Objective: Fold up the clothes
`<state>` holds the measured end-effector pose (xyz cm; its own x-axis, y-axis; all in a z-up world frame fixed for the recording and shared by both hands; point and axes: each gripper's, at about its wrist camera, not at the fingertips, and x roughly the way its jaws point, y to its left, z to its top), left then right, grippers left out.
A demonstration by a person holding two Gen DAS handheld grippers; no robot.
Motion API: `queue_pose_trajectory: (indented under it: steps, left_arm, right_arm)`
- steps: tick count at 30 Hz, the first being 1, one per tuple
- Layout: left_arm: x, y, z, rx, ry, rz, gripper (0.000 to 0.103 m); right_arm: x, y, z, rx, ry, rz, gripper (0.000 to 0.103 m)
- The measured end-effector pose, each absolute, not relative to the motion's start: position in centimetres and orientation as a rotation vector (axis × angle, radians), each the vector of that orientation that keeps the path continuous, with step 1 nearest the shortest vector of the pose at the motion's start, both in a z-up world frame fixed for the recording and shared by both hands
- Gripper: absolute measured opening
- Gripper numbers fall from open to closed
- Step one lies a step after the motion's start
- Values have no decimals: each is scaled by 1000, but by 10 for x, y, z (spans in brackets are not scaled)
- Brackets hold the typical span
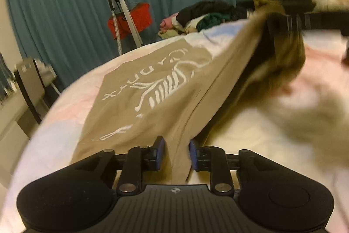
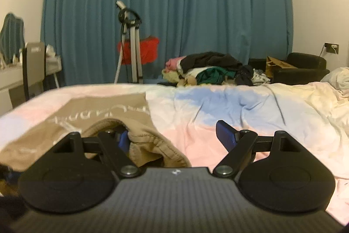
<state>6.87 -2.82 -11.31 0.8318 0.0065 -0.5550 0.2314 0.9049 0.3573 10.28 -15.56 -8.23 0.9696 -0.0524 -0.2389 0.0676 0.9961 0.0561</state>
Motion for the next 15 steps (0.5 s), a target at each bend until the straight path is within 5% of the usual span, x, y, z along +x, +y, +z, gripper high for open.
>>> queue_pose_trajectory:
  steps: [12, 15]
  left_arm:
    - [33, -29, -93, 508, 480, 9, 53]
    - [23, -22, -78, 471, 428, 44, 65]
  right_arm:
    - [101, -197, -63, 166, 152, -223, 82]
    - [96, -199, -54, 127, 81, -267, 88]
